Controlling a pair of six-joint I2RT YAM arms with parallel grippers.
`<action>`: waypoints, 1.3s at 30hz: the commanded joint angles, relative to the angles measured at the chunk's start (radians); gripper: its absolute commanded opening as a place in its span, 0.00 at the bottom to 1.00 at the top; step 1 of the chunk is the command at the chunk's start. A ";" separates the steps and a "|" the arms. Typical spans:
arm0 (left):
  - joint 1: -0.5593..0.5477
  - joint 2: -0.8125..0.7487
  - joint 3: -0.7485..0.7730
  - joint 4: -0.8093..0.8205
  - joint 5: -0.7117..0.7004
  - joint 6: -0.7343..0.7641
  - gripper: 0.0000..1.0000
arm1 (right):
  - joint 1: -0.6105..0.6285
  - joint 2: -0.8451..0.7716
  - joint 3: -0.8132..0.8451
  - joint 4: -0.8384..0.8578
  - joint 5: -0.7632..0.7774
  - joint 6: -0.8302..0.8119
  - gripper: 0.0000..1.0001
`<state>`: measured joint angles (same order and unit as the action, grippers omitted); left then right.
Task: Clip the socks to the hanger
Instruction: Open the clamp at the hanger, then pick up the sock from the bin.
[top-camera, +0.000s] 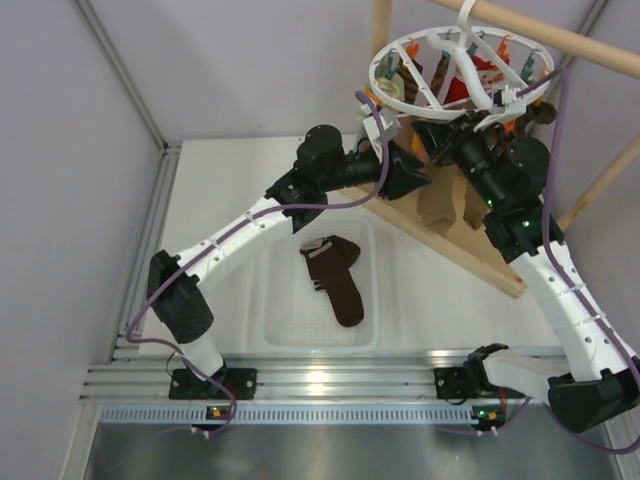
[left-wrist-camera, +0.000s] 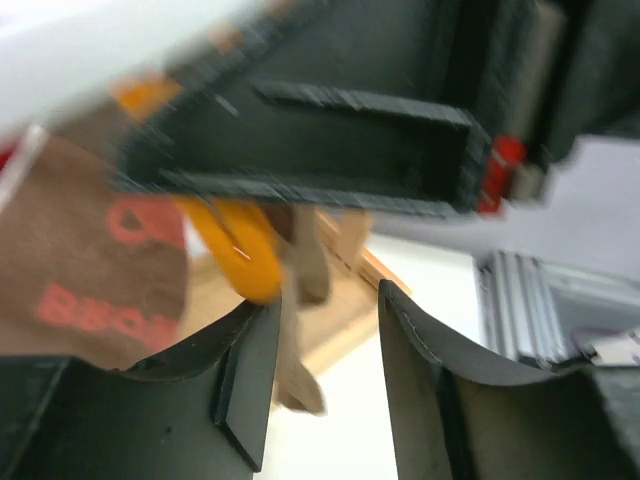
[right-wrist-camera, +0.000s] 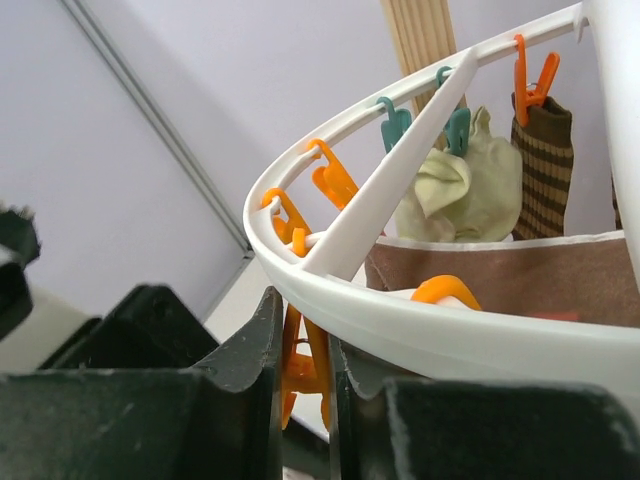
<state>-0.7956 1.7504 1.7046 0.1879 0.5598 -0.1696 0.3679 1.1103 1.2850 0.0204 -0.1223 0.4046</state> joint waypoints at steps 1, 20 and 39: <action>-0.005 -0.153 -0.081 -0.076 0.104 0.065 0.50 | -0.012 0.006 0.048 0.046 -0.039 0.037 0.00; 0.096 -0.357 -0.562 -0.673 -0.142 0.623 0.42 | -0.029 -0.014 0.019 0.007 -0.057 0.010 0.00; 0.263 -0.375 -0.875 -0.144 -0.636 -0.464 0.54 | -0.030 -0.010 0.008 -0.010 -0.050 0.007 0.00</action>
<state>-0.5426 1.3491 0.8249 -0.0628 -0.0540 -0.5266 0.3435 1.1088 1.2842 0.0067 -0.1406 0.4278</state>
